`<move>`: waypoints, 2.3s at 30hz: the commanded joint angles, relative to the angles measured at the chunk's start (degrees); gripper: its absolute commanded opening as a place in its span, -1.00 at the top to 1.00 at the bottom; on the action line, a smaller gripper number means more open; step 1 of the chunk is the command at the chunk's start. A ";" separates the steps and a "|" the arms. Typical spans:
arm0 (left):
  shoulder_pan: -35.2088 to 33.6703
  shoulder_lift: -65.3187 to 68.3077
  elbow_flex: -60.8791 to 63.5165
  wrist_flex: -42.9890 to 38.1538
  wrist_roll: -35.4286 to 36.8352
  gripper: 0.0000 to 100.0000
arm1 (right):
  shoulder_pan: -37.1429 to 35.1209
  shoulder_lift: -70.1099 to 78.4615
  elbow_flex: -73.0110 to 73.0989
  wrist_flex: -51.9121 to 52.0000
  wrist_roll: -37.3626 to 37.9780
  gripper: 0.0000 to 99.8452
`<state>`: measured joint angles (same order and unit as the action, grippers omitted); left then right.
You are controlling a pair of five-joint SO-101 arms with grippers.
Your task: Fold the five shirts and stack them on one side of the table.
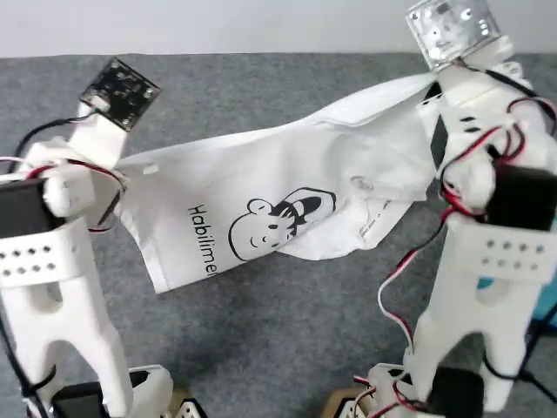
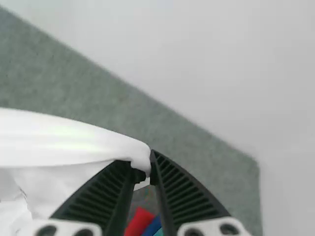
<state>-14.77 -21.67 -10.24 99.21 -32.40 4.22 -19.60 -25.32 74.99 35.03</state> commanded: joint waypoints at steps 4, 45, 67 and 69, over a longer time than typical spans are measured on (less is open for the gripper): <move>-4.31 -1.85 -10.24 -1.41 -0.09 0.84 | 0.40 -7.87 -0.44 -3.38 0.44 0.98; 37.71 32.26 10.15 -24.35 8.70 0.55 | -2.07 -5.05 -0.09 3.03 3.34 0.98; 41.93 41.14 6.29 -32.62 14.77 0.55 | -2.07 -5.05 -0.09 3.03 3.43 0.98; 41.93 42.29 6.29 -32.88 14.86 0.55 | -2.07 -5.05 -0.09 3.03 3.43 0.98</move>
<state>26.99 20.44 -1.80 68.00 -18.33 2.29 -24.79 -25.05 77.80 37.93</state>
